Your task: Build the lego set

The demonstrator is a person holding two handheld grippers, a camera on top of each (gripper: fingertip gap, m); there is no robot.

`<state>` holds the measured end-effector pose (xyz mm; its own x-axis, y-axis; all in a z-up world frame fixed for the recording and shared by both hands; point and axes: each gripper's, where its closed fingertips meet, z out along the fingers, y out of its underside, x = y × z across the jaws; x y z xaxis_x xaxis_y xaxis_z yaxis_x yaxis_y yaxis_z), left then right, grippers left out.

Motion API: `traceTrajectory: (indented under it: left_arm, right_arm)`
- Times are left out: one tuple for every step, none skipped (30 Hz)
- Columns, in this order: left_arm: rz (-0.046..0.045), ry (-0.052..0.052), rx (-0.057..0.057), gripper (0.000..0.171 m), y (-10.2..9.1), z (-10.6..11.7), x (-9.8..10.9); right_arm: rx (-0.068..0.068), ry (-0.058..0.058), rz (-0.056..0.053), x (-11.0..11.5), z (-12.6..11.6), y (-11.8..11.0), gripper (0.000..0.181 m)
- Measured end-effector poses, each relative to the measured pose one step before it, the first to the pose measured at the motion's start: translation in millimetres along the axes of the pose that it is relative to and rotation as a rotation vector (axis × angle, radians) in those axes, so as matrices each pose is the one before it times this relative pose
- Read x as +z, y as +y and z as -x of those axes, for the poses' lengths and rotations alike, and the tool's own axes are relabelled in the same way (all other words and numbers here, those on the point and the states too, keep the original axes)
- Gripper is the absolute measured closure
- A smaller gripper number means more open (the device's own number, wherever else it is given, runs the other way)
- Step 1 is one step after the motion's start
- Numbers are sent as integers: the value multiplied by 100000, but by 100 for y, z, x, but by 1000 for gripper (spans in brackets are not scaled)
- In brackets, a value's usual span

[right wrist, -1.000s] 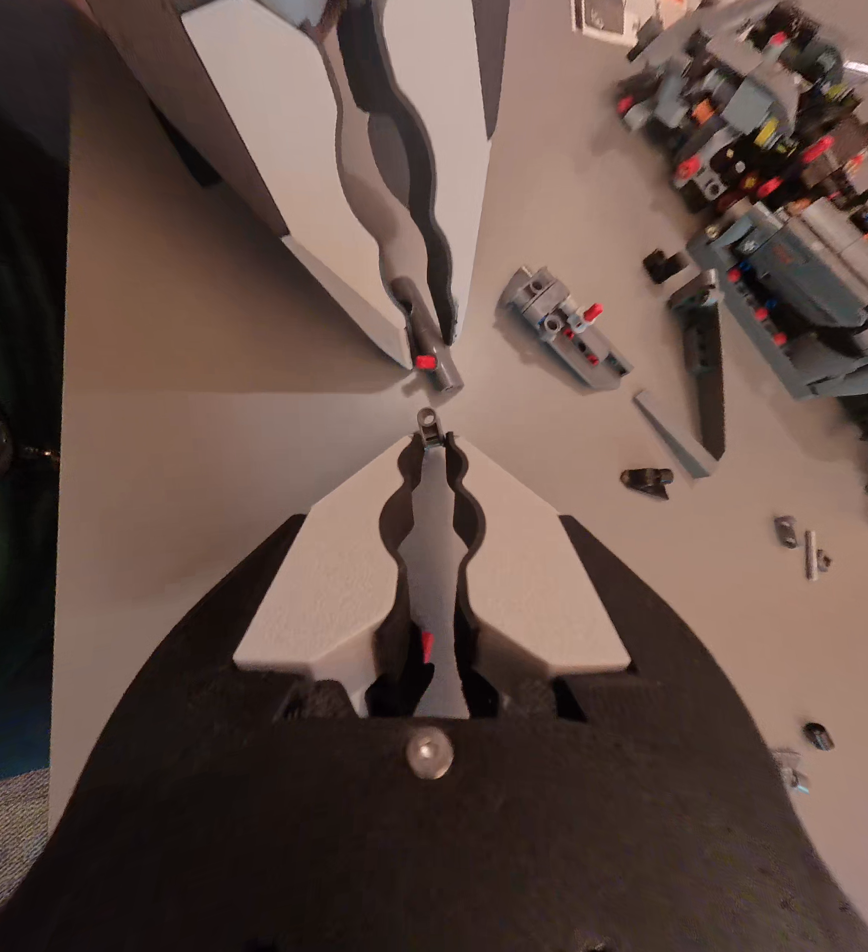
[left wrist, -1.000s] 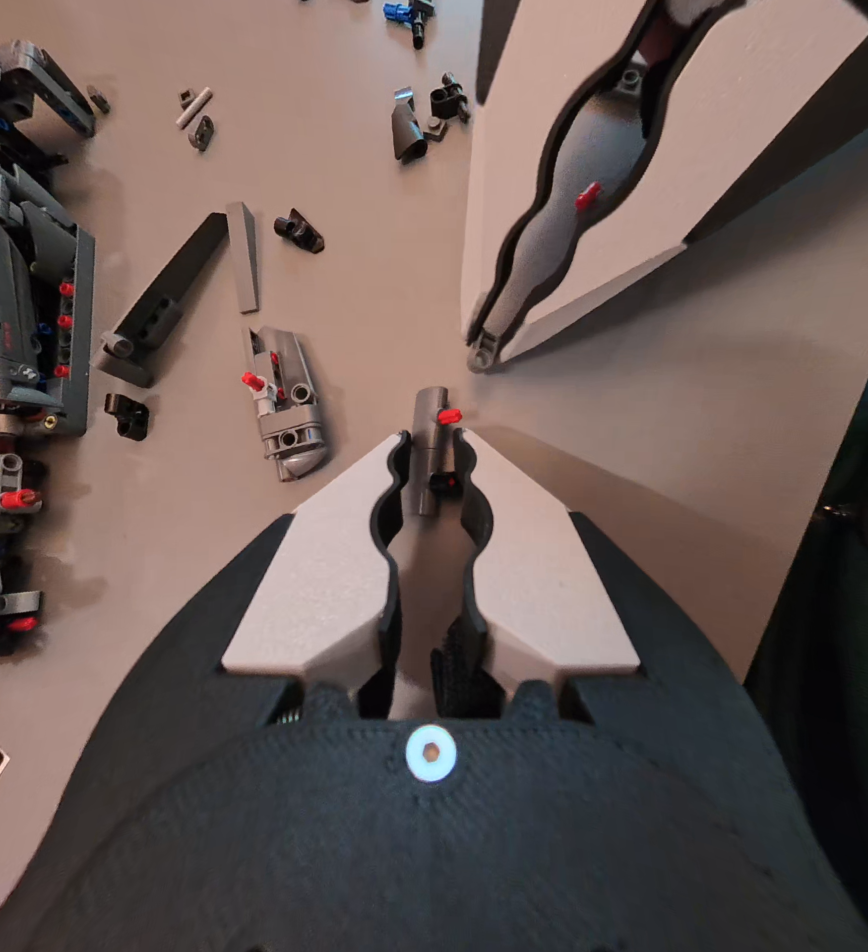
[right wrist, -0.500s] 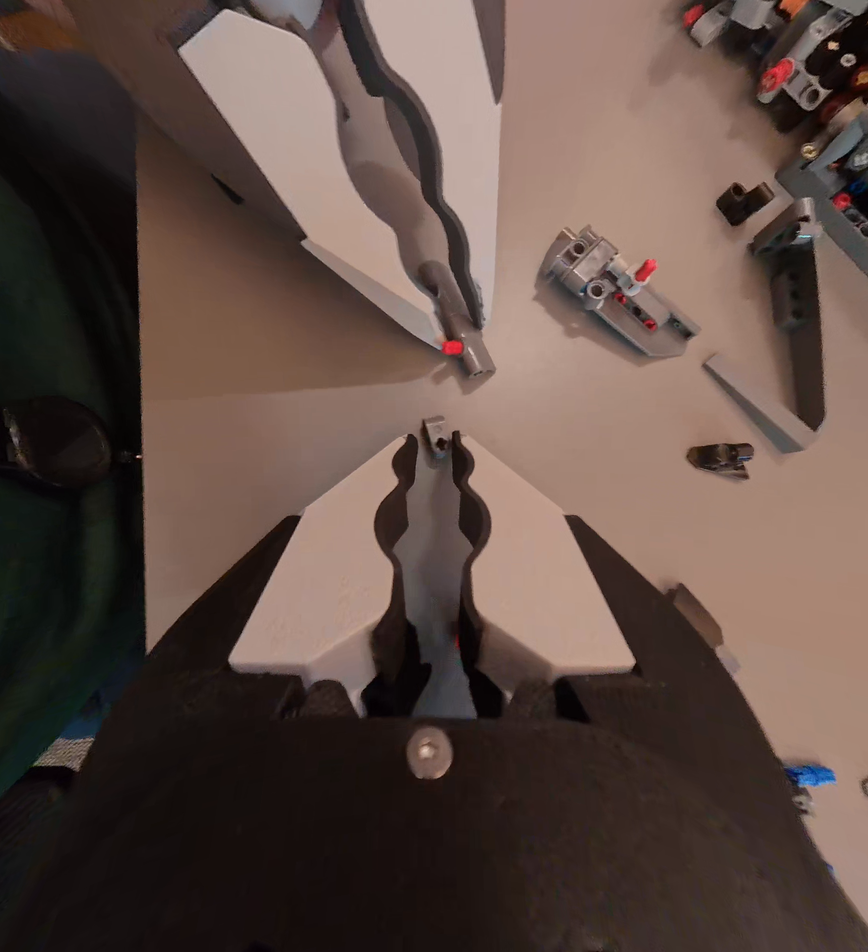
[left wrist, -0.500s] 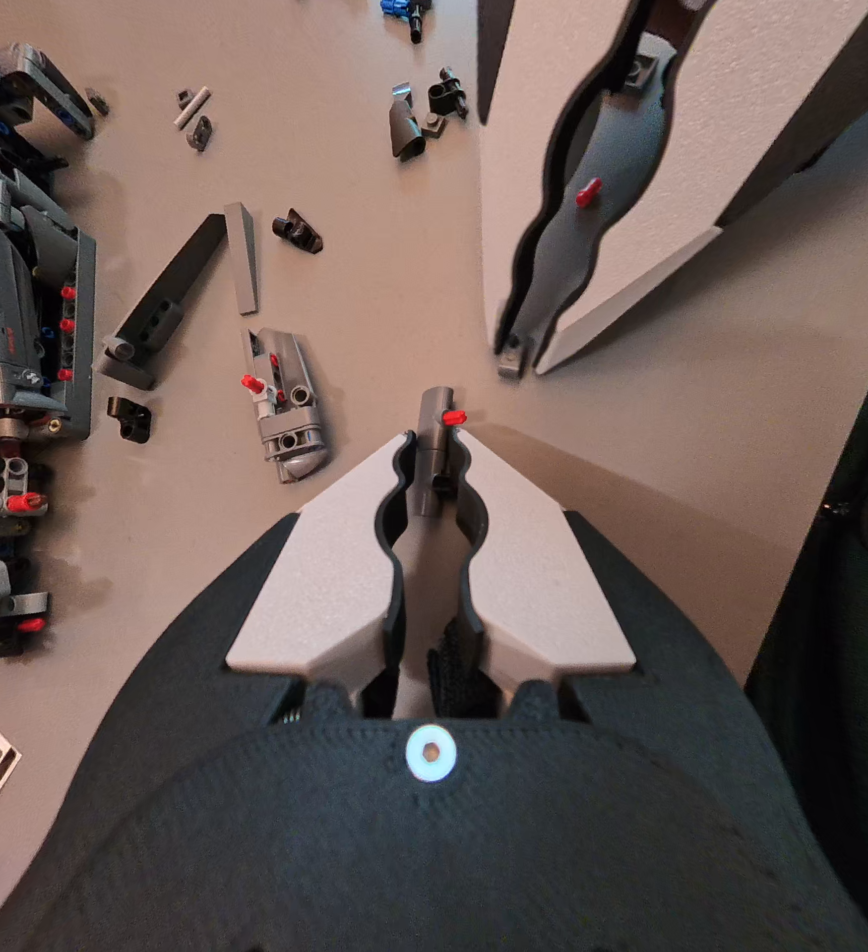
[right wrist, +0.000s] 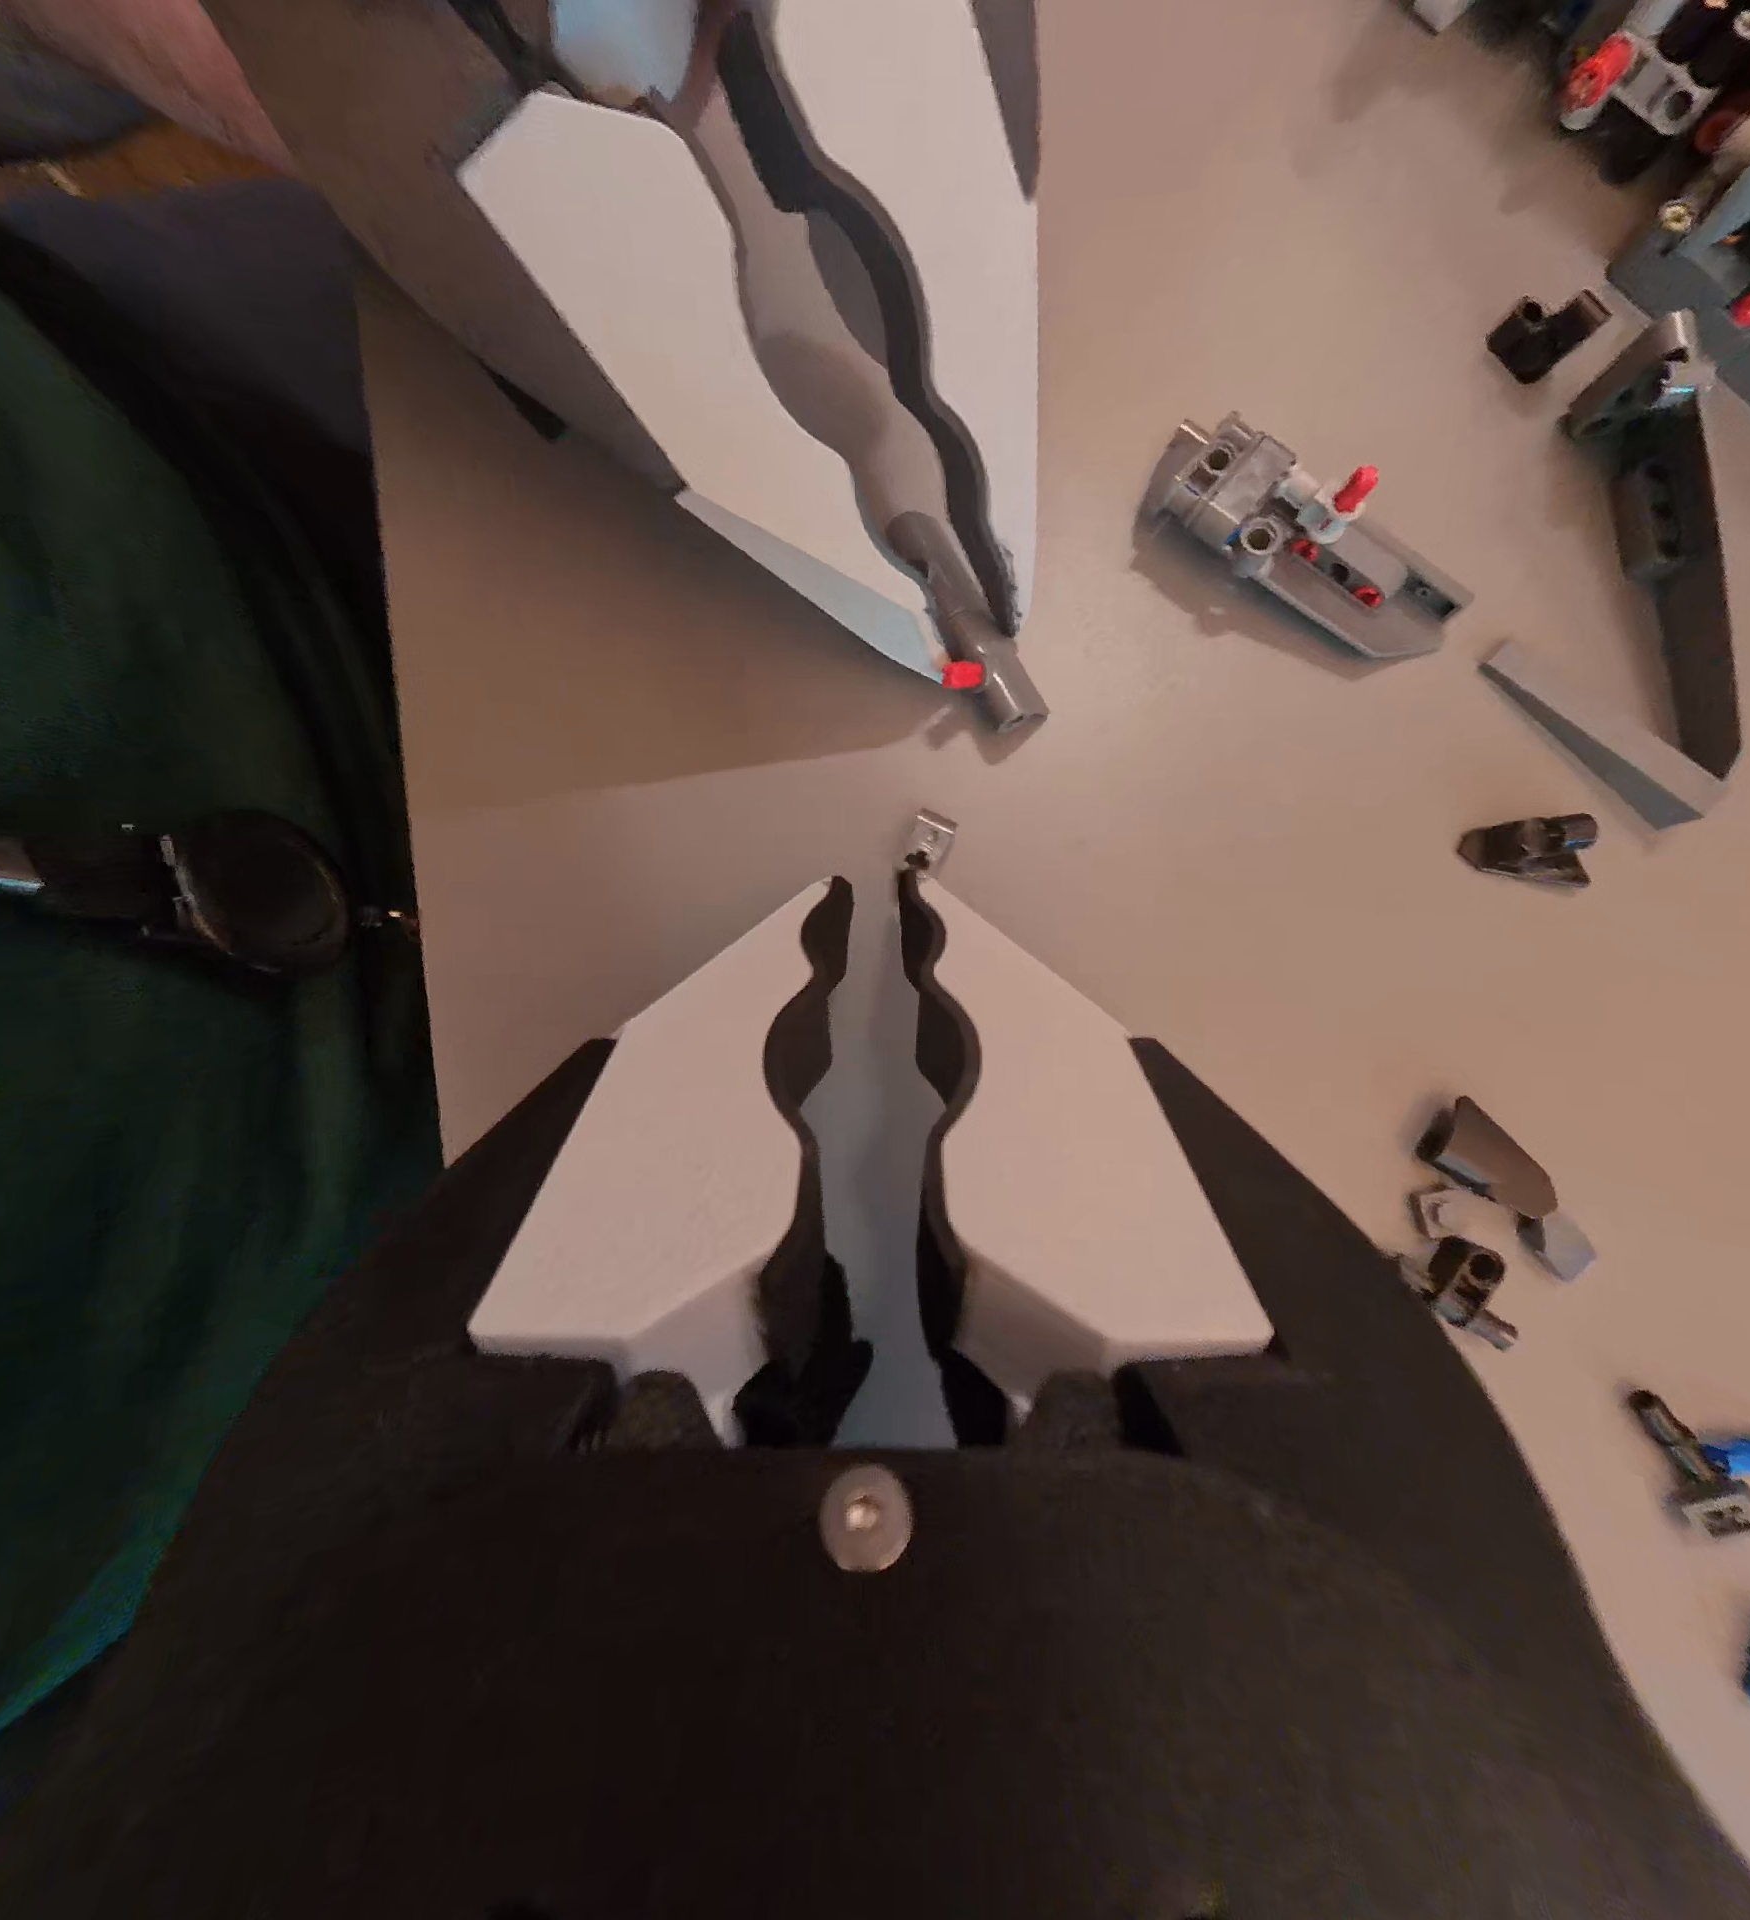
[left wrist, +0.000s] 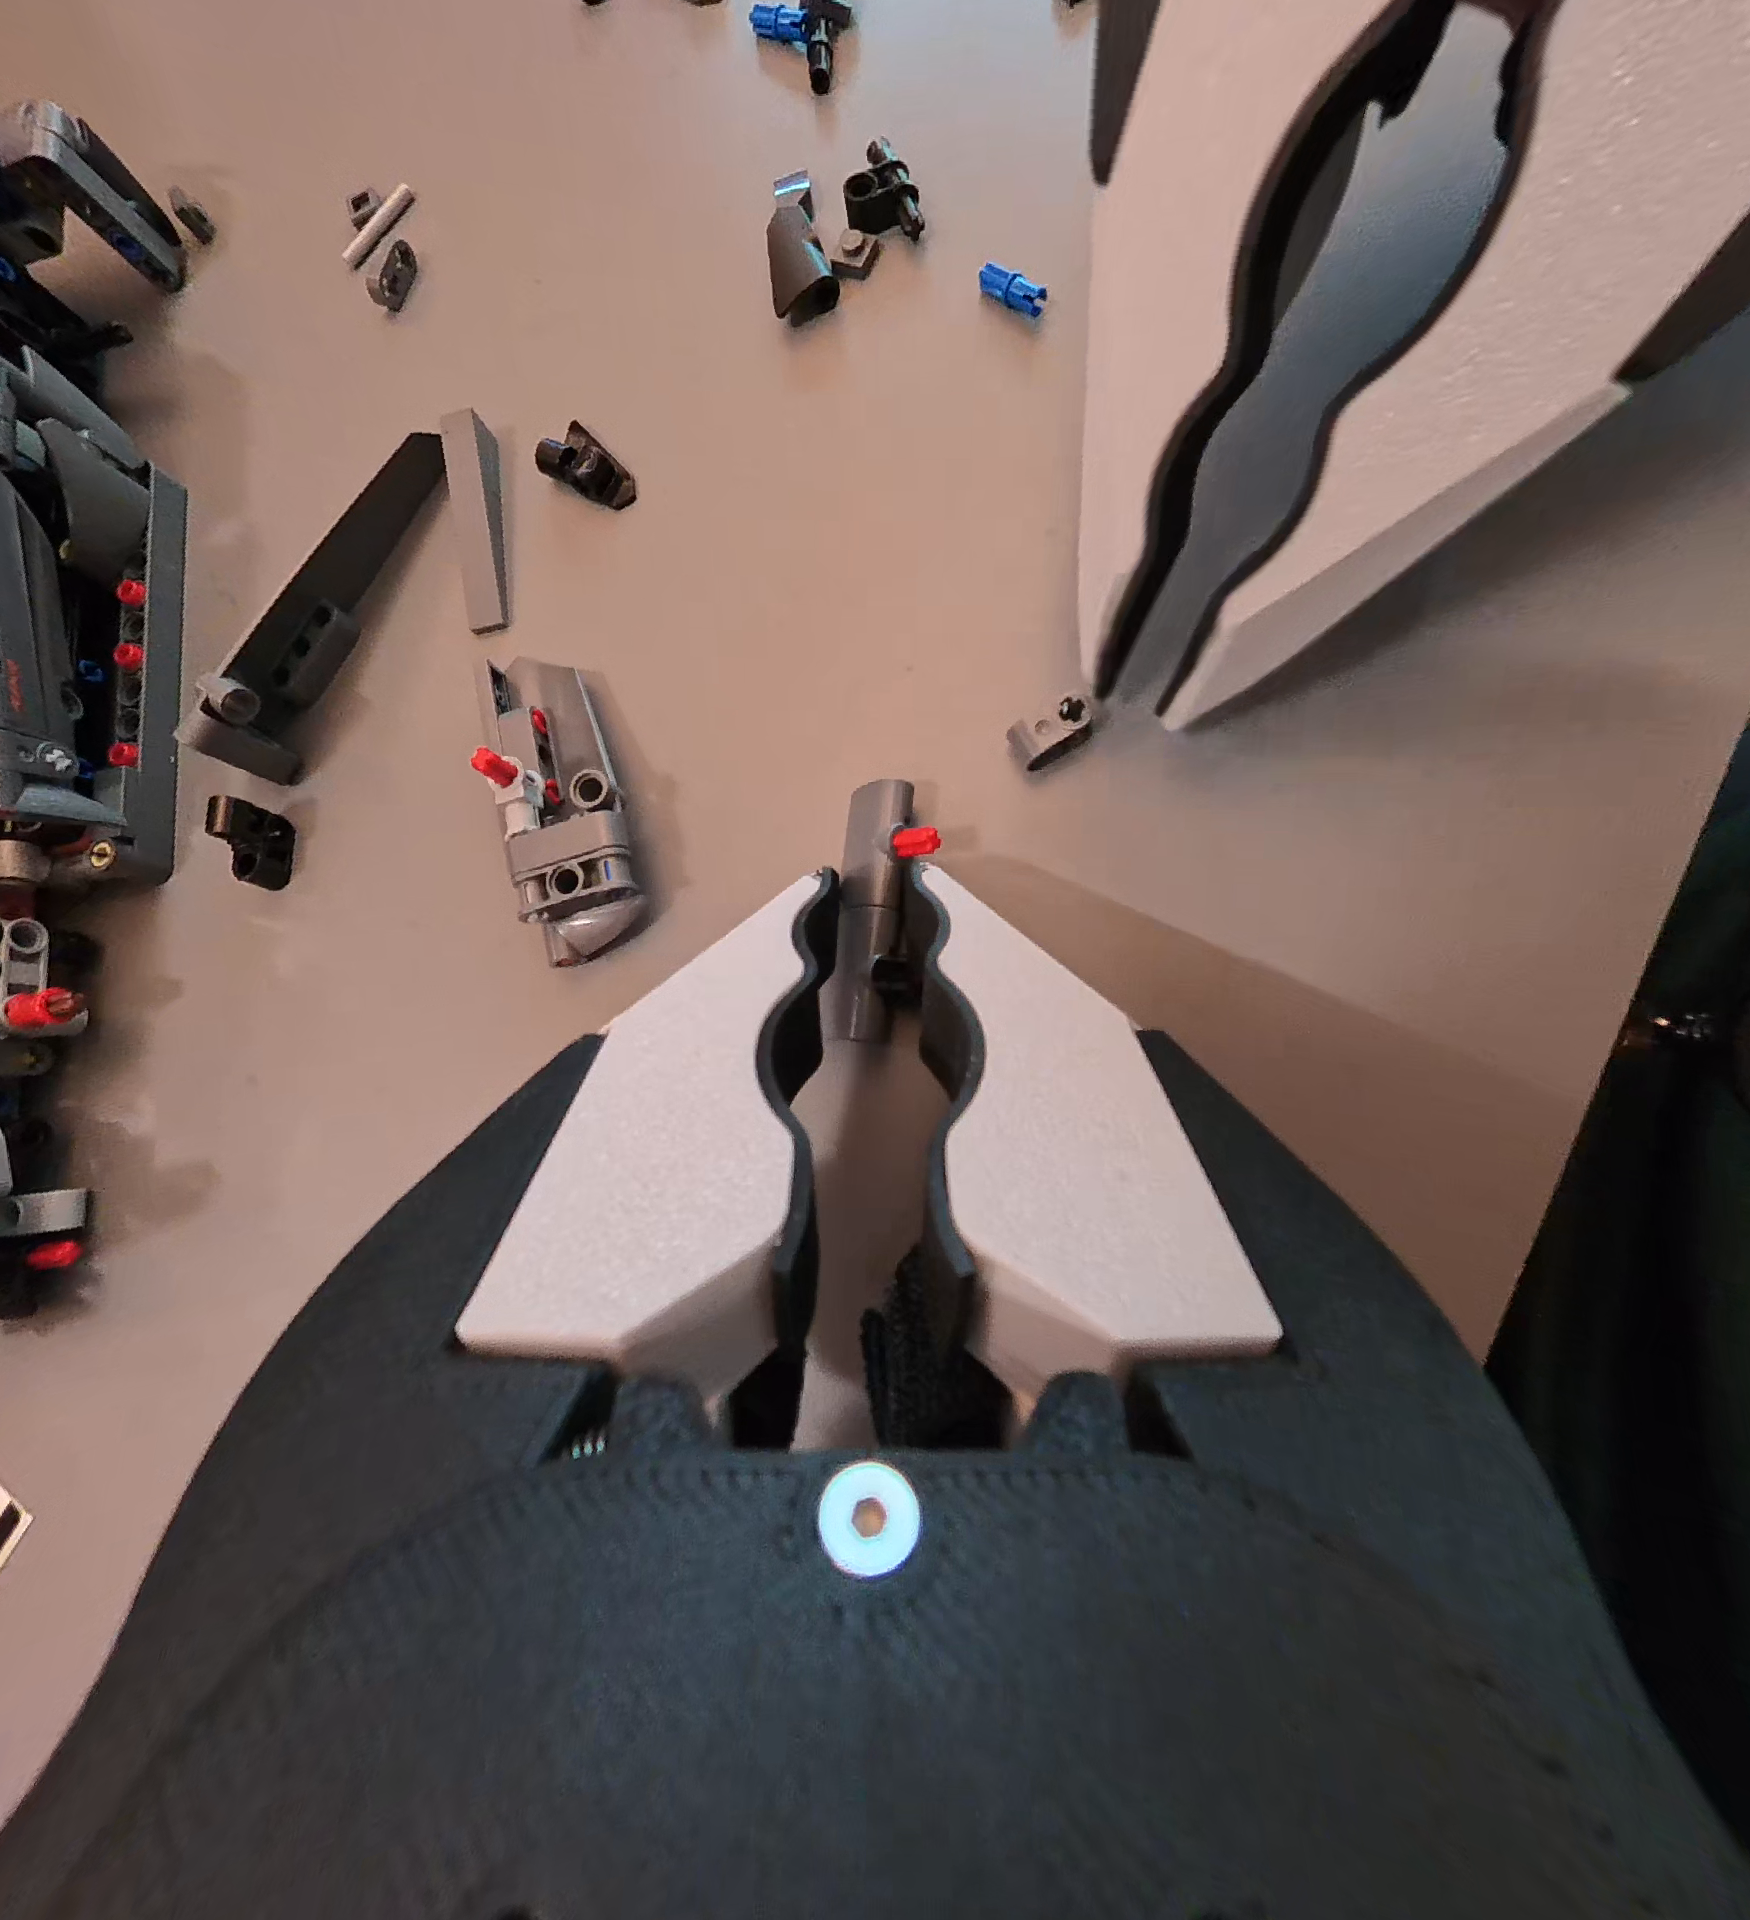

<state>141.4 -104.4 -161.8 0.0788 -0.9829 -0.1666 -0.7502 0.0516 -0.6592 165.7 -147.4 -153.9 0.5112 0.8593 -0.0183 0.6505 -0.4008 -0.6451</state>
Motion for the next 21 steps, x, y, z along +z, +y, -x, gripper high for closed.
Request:
traceTrajectory:
  left_arm:
    - [-72,38,-92,162,26,-37,-33]
    - [-100,-48,-14,162,28,-31,-26]
    - [-91,-69,-25,162,23,-18,-32]
    - [-38,55,-9,162,31,-24,-34]
    - [3,2,61,162,30,-3,-28]
    - [-49,-33,-48,162,30,5,-29]
    - [-131,-13,-97,162,11,-4,-3]
    - [-128,28,2,162,5,9,-9]
    - [-78,66,-20,162,-3,0,1]
    - [-80,91,-65,162,4,-6,-6]
    - [-35,89,-68,162,11,4,-7]
    - [23,21,16,162,26,10,-20]
    - [-13,-1,13,162,21,13,-17]
    - [-138,138,-68,162,11,-11,-15]
    - [-171,195,27,162,6,-12,-13]
    - [-100,210,253,162,-6,-1,2]
    - [-10,301,249,162,0,-5,4]
    - [-2,424,167,162,-12,-7,6]
    - [-82,440,144,162,-16,-3,20]
    - [-19,428,70,162,-15,-7,22]
    - [55,313,-1,162,-4,-3,2]
  right_arm:
    - [1038,1218,727,44,-273,108,174]
    - [672,-230,122,114,-3,-7,174]
    - [172,916,115,126,-132,10,175]
    - [245,2296,1338,112,-356,150,174]
    - [-600,1520,1753,109,-198,205,173]
    - [-796,-972,-488,107,258,-167,175]
    - [-254,-3103,-1530,145,636,-423,175]
    - [-558,-3440,-1106,173,710,-358,176]
    - [-70,-1479,-1394,128,338,-338,177]
    - [766,-1104,-1370,21,137,-266,178]
    - [747,-2198,-2170,-175,201,-289,178]
    - [867,-448,-3001,-413,-172,-333,178]
    - [520,1553,-2483,-550,-536,-216,177]
    - [-934,1528,-962,-473,-504,-14,176]
    - [-2566,2258,319,-306,-533,94,174]
    - [-4060,734,1943,-81,-238,253,171]
    - [-5172,-285,2410,82,-78,309,169]
    - [-4016,142,1404,205,-253,170,167]
    - [-2576,-2157,865,283,-23,57,165]
    - [-2359,-1993,-106,285,-51,-67,164]
    - [-1918,-1869,-386,282,-73,-92,164]
